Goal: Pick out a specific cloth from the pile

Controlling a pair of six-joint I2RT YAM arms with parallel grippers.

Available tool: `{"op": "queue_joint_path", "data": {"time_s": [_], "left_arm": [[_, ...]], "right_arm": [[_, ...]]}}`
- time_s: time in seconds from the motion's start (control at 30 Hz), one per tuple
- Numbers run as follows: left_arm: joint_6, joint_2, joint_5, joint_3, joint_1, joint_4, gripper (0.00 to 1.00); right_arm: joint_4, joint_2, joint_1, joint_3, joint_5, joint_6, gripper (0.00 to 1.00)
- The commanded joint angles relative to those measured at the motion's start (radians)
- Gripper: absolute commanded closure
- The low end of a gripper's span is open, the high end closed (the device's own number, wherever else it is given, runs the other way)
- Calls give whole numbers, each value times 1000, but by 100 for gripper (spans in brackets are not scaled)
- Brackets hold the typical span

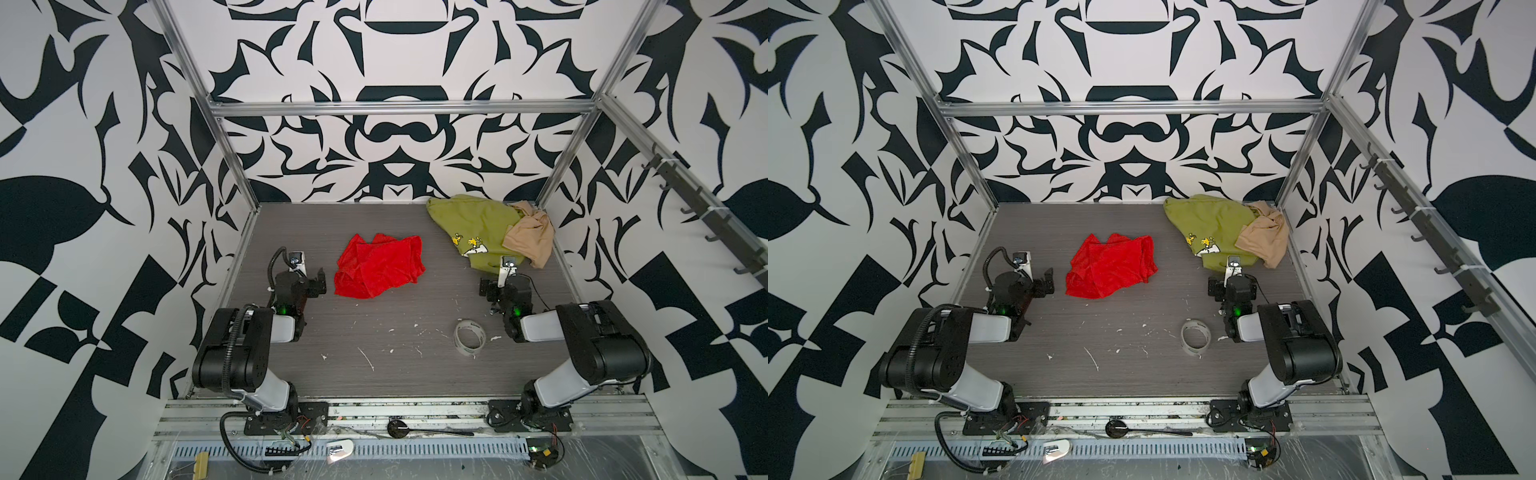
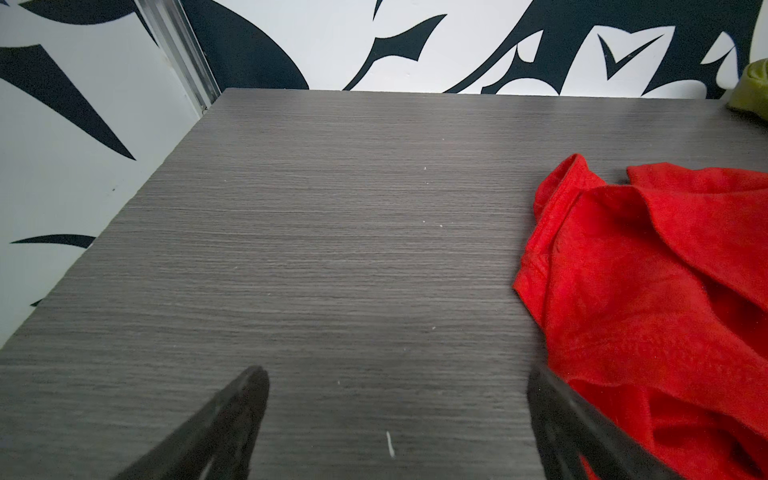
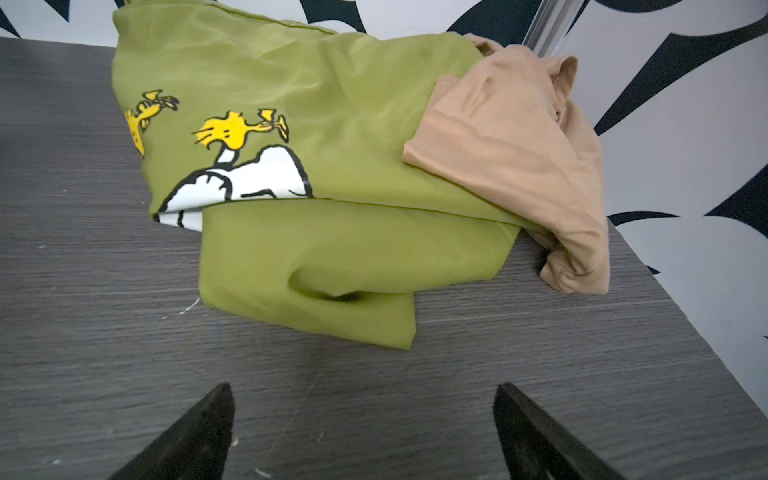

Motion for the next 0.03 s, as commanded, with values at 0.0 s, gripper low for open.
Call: {"op": "queue_joint_path", "data": {"time_s": [0.0], "left_arm": [[-2,5,-4,-12,6,35,1]], "right_arm": [[23,-10,-2,22,-9,-9,0]]}}
